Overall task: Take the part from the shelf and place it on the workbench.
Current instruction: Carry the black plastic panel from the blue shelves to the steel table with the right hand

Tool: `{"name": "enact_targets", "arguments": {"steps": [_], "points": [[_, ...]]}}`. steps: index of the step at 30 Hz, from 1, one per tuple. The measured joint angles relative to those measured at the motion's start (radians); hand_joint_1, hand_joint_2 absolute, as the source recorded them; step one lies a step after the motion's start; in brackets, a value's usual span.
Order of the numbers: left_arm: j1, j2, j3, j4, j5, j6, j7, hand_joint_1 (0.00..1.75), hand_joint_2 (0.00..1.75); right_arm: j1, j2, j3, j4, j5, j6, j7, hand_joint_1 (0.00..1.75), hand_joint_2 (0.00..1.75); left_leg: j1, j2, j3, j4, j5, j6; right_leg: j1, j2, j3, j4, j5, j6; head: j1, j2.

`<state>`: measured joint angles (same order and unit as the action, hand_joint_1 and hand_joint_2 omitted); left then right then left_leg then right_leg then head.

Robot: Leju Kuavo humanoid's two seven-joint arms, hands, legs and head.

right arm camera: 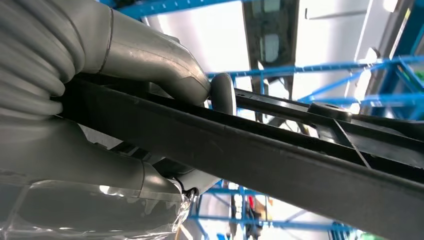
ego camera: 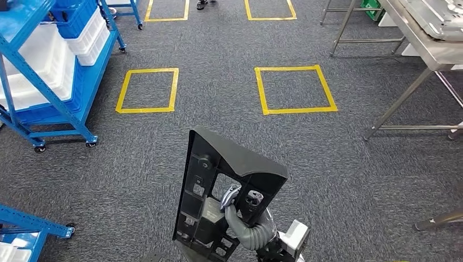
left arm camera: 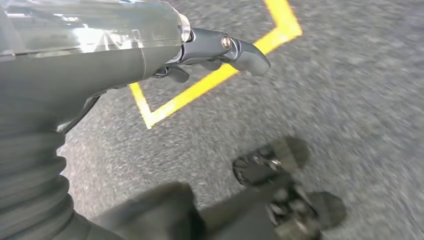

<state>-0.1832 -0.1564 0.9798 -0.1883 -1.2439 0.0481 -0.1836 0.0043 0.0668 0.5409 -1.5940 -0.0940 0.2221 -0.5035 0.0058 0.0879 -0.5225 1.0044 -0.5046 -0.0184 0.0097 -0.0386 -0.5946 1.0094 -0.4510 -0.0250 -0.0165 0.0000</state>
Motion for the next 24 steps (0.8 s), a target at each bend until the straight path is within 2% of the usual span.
{"name": "enact_targets", "arguments": {"steps": [2, 3, 4, 5, 6, 7, 8, 10, 11, 12, 14, 15, 17, 18, 20, 21, 22, 23, 24], "points": [[-0.007, 0.0, -0.007, -0.001, -0.003, -0.001, -0.004, 0.0, 1.75, -0.004, 0.006, -0.005, 0.004, -0.009, 0.003, -0.004, 1.36, 1.75, 0.005, -0.043, -0.031, 0.076, -0.048, -0.007, -0.007, 0.023, 0.005, -0.007, 0.005, -0.011, 0.0, 0.0], [-0.006, -0.001, -0.01, -0.001, -0.005, -0.002, -0.004, 0.0, 1.75, -0.006, 0.009, -0.008, 0.006, -0.014, 0.004, -0.003, 1.36, 1.75, 0.007, -0.063, -0.062, 0.143, -0.081, -0.009, -0.007, 0.035, 0.005, -0.008, 0.005, -0.015, 0.0, 0.0], [-0.004, -0.001, -0.013, -0.001, -0.008, -0.002, -0.001, 0.0, 1.75, -0.007, 0.013, -0.012, 0.008, -0.017, 0.005, -0.001, 1.36, 1.75, 0.008, -0.072, -0.097, 0.214, -0.109, -0.011, -0.006, 0.049, 0.005, -0.007, 0.005, -0.017, 0.0, 0.0], [0.0, -0.001, -0.015, -0.001, -0.01, -0.002, 0.005, 0.0, 1.75, -0.006, 0.015, -0.017, 0.009, -0.019, 0.005, 0.002, 1.36, 1.75, 0.008, -0.076, -0.125, 0.266, -0.123, -0.013, -0.006, 0.062, 0.005, -0.007, 0.005, -0.017, 0.0, 0.0], [0.005, -0.002, -0.016, -0.001, -0.012, -0.002, 0.014, 0.0, 1.75, -0.003, 0.016, -0.023, 0.009, -0.017, 0.005, 0.007, 1.36, 1.75, 0.008, -0.078, -0.139, 0.285, -0.117, -0.014, -0.005, 0.077, 0.006, -0.006, 0.005, -0.017, 0.0, 0.0], [0.011, -0.002, -0.017, -0.001, -0.013, -0.002, 0.025, 0.0, 1.75, 0.002, 0.016, -0.03, 0.006, -0.015, 0.004, 0.012, 1.36, 1.75, 0.008, -0.08, -0.133, 0.262, -0.09, -0.013, -0.005, 0.092, 0.008, -0.005, 0.004, -0.016, 0.0, 0.0], [0.016, -0.003, -0.017, -0.001, -0.014, -0.001, 0.039, 0.0, 1.75, 0.007, 0.016, -0.037, 0.003, -0.011, 0.004, 0.017, 1.36, 1.75, 0.009, -0.085, -0.11, 0.205, -0.05, -0.012, -0.006, 0.106, 0.01, -0.003, 0.003, -0.014, 0.0, 0.0], [0.029, -0.003, -0.018, -0.001, -0.015, 0.002, 0.064, 0.0, 1.75, 0.015, 0.016, -0.052, -0.006, -0.008, 0.004, 0.025, 1.36, 1.75, 0.012, -0.123, -0.052, 0.068, 0.012, -0.008, -0.006, 0.133, 0.011, 0.004, -0.001, -0.006, 0.0, 0.0], [0.036, -0.004, -0.018, -0.001, -0.014, 0.004, 0.077, 0.0, 1.75, 0.019, 0.016, -0.059, -0.011, -0.007, 0.005, 0.027, 1.36, 1.75, 0.013, -0.141, -0.034, 0.027, 0.023, -0.005, -0.007, 0.144, 0.008, 0.007, -0.002, -0.001, 0.0, 0.0], [0.042, -0.004, -0.017, -0.001, -0.011, 0.006, 0.09, 0.0, 1.75, 0.026, 0.016, -0.066, -0.016, -0.005, 0.006, 0.029, 1.36, 1.75, 0.013, -0.153, -0.025, 0.008, 0.022, -0.001, -0.009, 0.153, 0.005, 0.008, -0.002, 0.006, 0.0, 0.0], [0.049, -0.007, -0.016, -0.001, 0.002, 0.008, 0.117, 0.0, 1.75, 0.043, 0.017, -0.083, -0.028, 0.003, 0.012, 0.032, 1.36, 1.75, 0.01, -0.144, -0.022, 0.002, 0.023, 0.011, -0.012, 0.169, 0.0, 0.006, 0.0, 0.02, 0.0, 0.0], [0.05, -0.008, -0.014, -0.001, 0.009, 0.008, 0.127, 0.0, 1.75, 0.052, 0.017, -0.091, -0.035, 0.009, 0.016, 0.034, 1.36, 1.75, 0.011, -0.135, -0.02, -0.003, 0.026, 0.018, -0.012, 0.158, -0.002, 0.011, -0.005, 0.025, 0.0, 0.0], [0.055, -0.011, -0.009, -0.001, 0.025, 0.009, 0.139, 0.0, 1.75, 0.062, 0.017, -0.102, -0.046, 0.021, 0.023, 0.037, 1.36, 1.75, 0.012, -0.112, -0.016, -0.012, 0.031, 0.03, -0.01, 0.108, -0.029, 0.067, -0.042, 0.033, 0.0, 0.0], [0.058, -0.012, -0.005, -0.001, 0.032, 0.01, 0.141, 0.0, 1.75, 0.064, 0.017, -0.105, -0.051, 0.026, 0.025, 0.039, 1.36, 1.75, 0.009, -0.099, -0.016, -0.014, 0.031, 0.034, -0.011, 0.077, -0.057, 0.126, -0.073, 0.035, 0.0, 0.0], [0.062, -0.012, 0.005, -0.001, 0.041, 0.012, 0.14, 0.0, 1.75, 0.068, 0.016, -0.112, -0.057, 0.034, 0.028, 0.04, 1.36, 1.75, 0.006, -0.071, -0.015, -0.013, 0.028, 0.037, -0.016, 0.051, -0.121, 0.255, -0.126, 0.04, 0.0, 0.0], [0.063, -0.013, 0.008, -0.001, 0.042, 0.014, 0.136, 0.0, 1.75, 0.072, 0.016, -0.115, -0.061, 0.039, 0.029, 0.04, 1.36, 1.75, 0.005, -0.058, -0.014, -0.013, 0.026, 0.037, -0.018, 0.047, -0.138, 0.288, -0.129, 0.042, 0.0, 0.0], [0.065, -0.014, 0.01, -0.001, 0.042, 0.015, 0.13, 0.0, 1.75, 0.075, 0.016, -0.119, -0.064, 0.043, 0.03, 0.04, 1.36, 1.75, 0.005, -0.046, -0.012, -0.013, 0.024, 0.036, -0.019, 0.043, -0.134, 0.28, -0.113, 0.042, 0.0, 0.0], [0.067, -0.016, 0.011, -0.001, 0.042, 0.016, 0.122, 0.0, 1.75, 0.077, 0.015, -0.122, -0.069, 0.046, 0.032, 0.04, 1.36, 1.75, 0.004, -0.034, -0.009, -0.013, 0.021, 0.035, -0.019, 0.036, -0.109, 0.23, -0.082, 0.041, 0.0, 0.0], [0.069, -0.019, 0.012, -0.001, 0.041, 0.017, 0.113, 0.0, 1.75, 0.078, 0.015, -0.125, -0.076, 0.049, 0.034, 0.04, 1.36, 1.75, 0.004, -0.023, -0.004, -0.013, 0.018, 0.032, -0.018, 0.019, -0.07, 0.155, -0.047, 0.038, 0.0, 0.0]]}}
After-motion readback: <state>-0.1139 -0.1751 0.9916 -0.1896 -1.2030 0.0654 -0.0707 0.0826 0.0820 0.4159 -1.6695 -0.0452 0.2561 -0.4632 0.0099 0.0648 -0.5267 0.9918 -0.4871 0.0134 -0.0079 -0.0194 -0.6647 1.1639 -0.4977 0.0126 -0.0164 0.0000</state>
